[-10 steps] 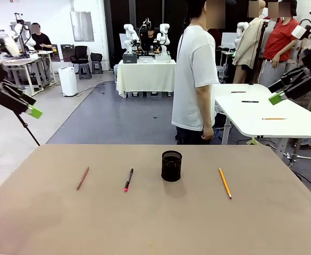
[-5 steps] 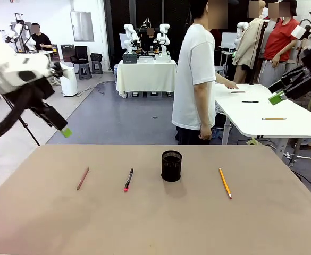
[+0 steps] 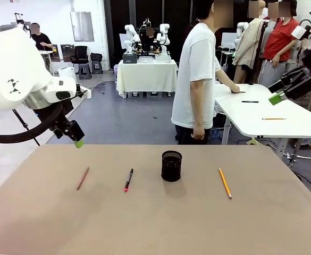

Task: Place the pens into the pen holder.
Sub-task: Pick up a writing instrument from the table and place it into the Pen holder.

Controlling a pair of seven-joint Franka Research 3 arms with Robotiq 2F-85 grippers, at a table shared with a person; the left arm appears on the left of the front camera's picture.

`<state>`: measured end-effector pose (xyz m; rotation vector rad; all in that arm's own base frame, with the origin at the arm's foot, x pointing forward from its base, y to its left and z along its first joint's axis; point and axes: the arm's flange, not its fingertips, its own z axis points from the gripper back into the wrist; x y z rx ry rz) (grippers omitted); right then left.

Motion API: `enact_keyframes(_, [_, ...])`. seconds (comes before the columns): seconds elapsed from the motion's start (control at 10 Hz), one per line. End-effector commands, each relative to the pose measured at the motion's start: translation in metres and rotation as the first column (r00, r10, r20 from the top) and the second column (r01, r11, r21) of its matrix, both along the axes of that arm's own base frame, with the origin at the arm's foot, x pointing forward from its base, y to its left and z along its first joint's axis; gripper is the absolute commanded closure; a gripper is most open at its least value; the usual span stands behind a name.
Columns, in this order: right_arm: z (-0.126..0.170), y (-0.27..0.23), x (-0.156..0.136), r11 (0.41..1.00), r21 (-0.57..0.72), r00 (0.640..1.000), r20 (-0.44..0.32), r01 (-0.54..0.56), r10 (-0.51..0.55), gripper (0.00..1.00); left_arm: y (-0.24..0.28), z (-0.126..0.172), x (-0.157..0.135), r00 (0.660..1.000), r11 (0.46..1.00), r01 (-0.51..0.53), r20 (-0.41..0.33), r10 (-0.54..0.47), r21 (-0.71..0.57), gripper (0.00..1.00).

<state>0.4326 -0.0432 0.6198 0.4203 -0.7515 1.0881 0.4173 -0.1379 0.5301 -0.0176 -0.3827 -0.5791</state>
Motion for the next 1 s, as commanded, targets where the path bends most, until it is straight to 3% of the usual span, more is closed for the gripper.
enact_keyframes(0.0, [0.001,0.0,0.0,1.0,0.0,1.0,0.003,-0.002,0.002,0.0,0.0,0.011,-0.014,0.999,0.999,-0.031,0.025,0.032,-0.011,0.0])
enact_keyframes(0.4, [0.001,0.0,0.0,1.0,0.0,1.0,0.003,-0.002,0.002,0.0,-0.002,0.012,-0.009,1.0,1.0,-0.013,0.022,0.013,-0.013,0.0])
enact_keyframes(0.6, [0.001,0.0,0.0,1.0,0.0,1.0,0.003,-0.002,0.002,0.0,-0.011,-0.001,0.042,0.969,0.986,-0.164,-0.19,0.158,-0.017,0.0])
enact_keyframes(0.9, [0.001,0.0,0.0,1.0,0.0,1.0,0.003,-0.002,0.002,0.0,-0.019,-0.04,0.098,0.923,0.955,-0.294,-0.251,0.291,0.025,0.0])
